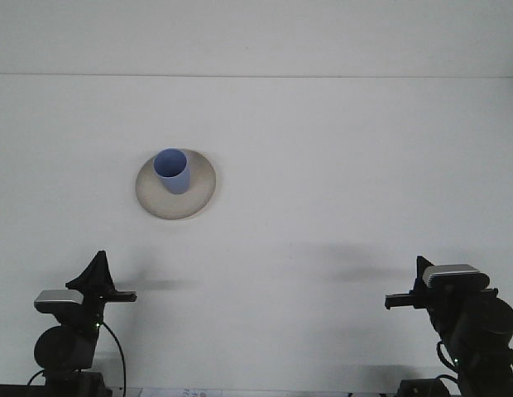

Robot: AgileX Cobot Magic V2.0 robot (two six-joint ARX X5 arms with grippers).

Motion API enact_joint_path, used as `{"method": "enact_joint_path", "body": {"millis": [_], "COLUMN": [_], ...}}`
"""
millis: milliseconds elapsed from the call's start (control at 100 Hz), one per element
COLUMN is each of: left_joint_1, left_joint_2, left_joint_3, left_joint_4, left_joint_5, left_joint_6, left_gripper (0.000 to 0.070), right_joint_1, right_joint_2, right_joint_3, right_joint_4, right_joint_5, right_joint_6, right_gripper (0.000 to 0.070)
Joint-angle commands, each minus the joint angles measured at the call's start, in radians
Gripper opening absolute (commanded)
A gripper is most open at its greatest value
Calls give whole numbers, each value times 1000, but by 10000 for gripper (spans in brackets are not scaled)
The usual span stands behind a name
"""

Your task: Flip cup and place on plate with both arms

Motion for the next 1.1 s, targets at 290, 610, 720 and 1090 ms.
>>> {"method": "enact_joint_path", "body": {"millis": [290,610,720,1090], "left_joint_1": [0,0,0,0], "left_joint_2": [-2,-2,-2,-1], "left_joint_3": [-19,-19,-19,-19], "left_joint_4": [11,11,11,8], "left_joint_5": [9,9,9,9], "left_joint_6": [0,0,0,0], "left_gripper": [12,12,12,12], "right_joint_1": [1,1,1,1], "right_joint_2": [-51,-320,-415,-435], "right_joint_3": [-83,-462,-547,-696], "right_joint_4": [163,630,640,811], "right_joint_5": [3,4,3,6], "right_joint_6": [9,9,9,9], "right_gripper": [0,0,0,0]}}
